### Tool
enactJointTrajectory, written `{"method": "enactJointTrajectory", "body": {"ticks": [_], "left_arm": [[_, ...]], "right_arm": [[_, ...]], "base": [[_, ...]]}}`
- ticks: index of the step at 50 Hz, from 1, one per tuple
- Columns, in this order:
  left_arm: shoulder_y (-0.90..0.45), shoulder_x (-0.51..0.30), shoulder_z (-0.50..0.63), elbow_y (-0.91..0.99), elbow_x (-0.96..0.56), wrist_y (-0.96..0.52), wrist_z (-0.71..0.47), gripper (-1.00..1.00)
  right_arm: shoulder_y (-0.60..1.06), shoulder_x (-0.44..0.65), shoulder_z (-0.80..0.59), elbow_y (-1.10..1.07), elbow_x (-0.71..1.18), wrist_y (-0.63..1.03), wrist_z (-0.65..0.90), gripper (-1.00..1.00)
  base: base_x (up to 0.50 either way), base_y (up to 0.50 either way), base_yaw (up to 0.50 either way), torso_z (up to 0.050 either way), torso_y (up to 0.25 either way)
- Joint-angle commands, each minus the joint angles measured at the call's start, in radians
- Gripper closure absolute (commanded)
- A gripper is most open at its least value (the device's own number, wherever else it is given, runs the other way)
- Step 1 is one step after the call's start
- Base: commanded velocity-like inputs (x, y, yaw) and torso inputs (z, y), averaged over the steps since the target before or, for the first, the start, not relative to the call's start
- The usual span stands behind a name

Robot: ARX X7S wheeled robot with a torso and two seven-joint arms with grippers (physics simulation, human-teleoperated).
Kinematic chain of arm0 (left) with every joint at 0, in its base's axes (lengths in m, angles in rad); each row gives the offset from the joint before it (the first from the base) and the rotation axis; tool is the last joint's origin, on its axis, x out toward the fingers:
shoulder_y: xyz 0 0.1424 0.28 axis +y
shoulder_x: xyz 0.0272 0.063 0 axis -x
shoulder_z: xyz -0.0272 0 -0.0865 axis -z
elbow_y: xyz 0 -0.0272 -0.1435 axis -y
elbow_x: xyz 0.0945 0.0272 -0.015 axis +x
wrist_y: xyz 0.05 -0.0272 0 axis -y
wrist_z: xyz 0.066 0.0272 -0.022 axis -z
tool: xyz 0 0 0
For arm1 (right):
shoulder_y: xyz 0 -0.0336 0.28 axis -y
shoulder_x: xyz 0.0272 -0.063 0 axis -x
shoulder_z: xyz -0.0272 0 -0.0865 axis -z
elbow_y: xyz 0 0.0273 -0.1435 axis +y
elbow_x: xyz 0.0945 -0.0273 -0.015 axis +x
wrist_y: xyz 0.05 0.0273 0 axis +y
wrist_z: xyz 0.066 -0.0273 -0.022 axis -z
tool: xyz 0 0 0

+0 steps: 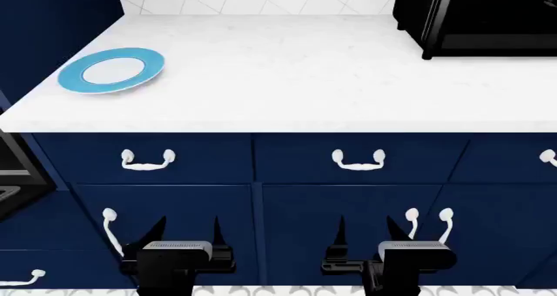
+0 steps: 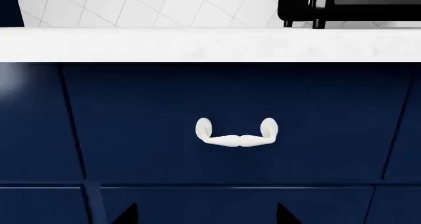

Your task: Pick the potato from the top rack in the oven and place it on the plate on the counter.

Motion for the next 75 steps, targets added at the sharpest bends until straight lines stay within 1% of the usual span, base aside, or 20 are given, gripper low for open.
{"method": "enactJointTrajectory", "body": {"ticks": [1, 2, 4, 8, 11, 14, 17, 20, 22, 23, 25, 27, 28, 31, 35, 40, 45, 56, 61, 75], "left_arm": [[-0.002, -0.014, 0.017, 0.037, -0.026, -0.021, -0.015, -1.0], [-0.005, -0.011, 0.01, 0.079, -0.073, -0.07, -0.026, -1.0], [-0.008, -0.028, 0.031, 0.102, -0.065, -0.079, -0.03, -1.0], [0.002, -0.069, 0.065, 0.28, -0.083, -0.185, 0.0, -1.0], [-0.005, -0.14, 0.106, 0.552, -0.107, -0.393, 0.055, -1.0], [-0.059, -0.178, 0.083, 0.741, -0.18, -0.583, 0.083, -1.0], [-0.203, -0.182, -0.063, 0.954, -0.42, -0.943, 0.099, -1.0], [-0.34, -0.208, -0.179, 1.045, -0.589, -1.165, 0.08, -1.0], [-0.416, -0.304, -0.254, 1.046, -0.882, -1.196, -0.068, -1.0], [-0.513, -0.35, -0.381, 1.029, -1.032, -1.253, -0.192, -1.0], [-0.636, -0.472, -0.42, 0.963, -1.332, -1.227, -0.401, -1.0], [-0.72, -0.557, -0.416, 0.902, -1.632, -1.196, -0.466, -1.0], [-0.753, -0.585, -0.408, 0.885, -1.712, -1.194, -0.477, -1.0], [-0.842, -0.651, -0.396, 0.816, -1.835, -1.138, -0.525, -1.0], [-0.906, -0.718, -0.389, 0.813, -1.963, -1.101, -0.52, -1.0], [-0.976, -0.79, -0.36, 0.805, -2.056, -1.099, -0.481, -1.0], [-0.992, -0.832, -0.368, 0.757, -2.109, -1.074, -0.482, -1.0], [-0.967, -0.827, -0.42, 0.761, -2.097, -1.052, -0.497, -1.0], [-0.943, -0.808, -0.474, 0.768, -2.079, -1.045, -0.489, -1.0], [-0.917, -0.812, -0.498, 0.783, -2.091, -1.051, -0.476, -1.0]], "right_arm": [[-0.001, 0.014, -0.024, -0.032, 0.018, 0.01, 0.018, -1.0], [0.0, 0.018, -0.032, -0.039, 0.021, 0.018, 0.026, -1.0], [-0.002, 0.026, -0.044, -0.073, 0.032, 0.036, 0.032, -1.0], [-0.007, 0.042, -0.06, -0.216, 0.082, 0.136, 0.022, -1.0], [-0.001, 0.066, -0.07, -0.413, 0.135, 0.273, 0.008, -1.0], [0.028, 0.09, -0.063, -0.588, 0.196, 0.431, 0.01, -1.0], [0.102, 0.125, -0.045, -0.788, 0.27, 0.647, 0.023, -1.0], [0.197, 0.131, 0.038, -0.938, 0.407, 0.862, 0.038, -1.0], [0.262, 0.142, 0.094, -1.004, 0.486, 0.983, 0.057, -1.0], [0.327, 0.151, 0.173, -1.045, 0.603, 1.087, 0.084, -1.0], [0.412, 0.246, 0.251, -1.046, 0.903, 1.123, 0.254, -1.0], [0.516, 0.329, 0.323, -1.044, 1.203, 1.174, 0.443, -1.0], [0.559, 0.357, 0.349, -1.025, 1.353, 1.175, 0.537, -1.0], [0.706, 0.471, 0.331, -0.979, 1.645, 1.13, 0.763, -1.0], [0.82, 0.541, 0.277, -0.94, 1.784, 1.099, 0.849, -1.0], [0.934, 0.618, 0.195, -0.903, 1.932, 1.072, 0.906, -1.0], [0.997, 0.652, 0.167, -0.876, 1.962, 1.076, 0.91, -1.0], [1.047, 0.69, 0.158, -0.878, 2.012, 1.049, 0.939, -1.0], [1.015, 0.687, 0.196, -0.904, 2.015, 1.031, 0.938, -1.0], [1.003, 0.685, 0.204, -0.915, 2.011, 1.03, 0.927, -1.0]], "base": [[0.0, 0.0, 0.0, 0.0, 0.0], [0.0, 0.0, 0.0, 0.0, 0.0], [0.0, 0.0, 0.0, 0.0, 0.0], [0.0, 0.0, 0.0, 0.0, 0.0], [0.0, 0.0, 0.0, 0.0, 0.0], [0.0, 0.0, 0.0, 0.0, 0.0], [0.0, 0.0, 0.0, 0.0, 0.0], [0.0, 0.0, 0.0, 0.0, 0.0], [0.0, 0.0, 0.0, 0.0, 0.0], [0.0, 0.0, 0.0, 0.0, 0.0], [0.0, 0.0, 0.0, 0.0, 0.0], [0.0, 0.0, 0.0, 0.0, 0.0], [0.0, 0.0, 0.0, 0.0, 0.0], [0.0, 0.0, 0.0, 0.0, 0.0], [0.0, 0.0, 0.0, 0.0, 0.0], [0.0, 0.0, 0.0, 0.0, 0.0], [0.0, 0.0, 0.0, 0.0, 0.0], [0.0, 0.0, 0.0, 0.0, 0.0], [0.0, 0.08, 0.0, 0.0, 0.0], [0.0, 0.28, 0.0, 0.0, 0.0]]}}
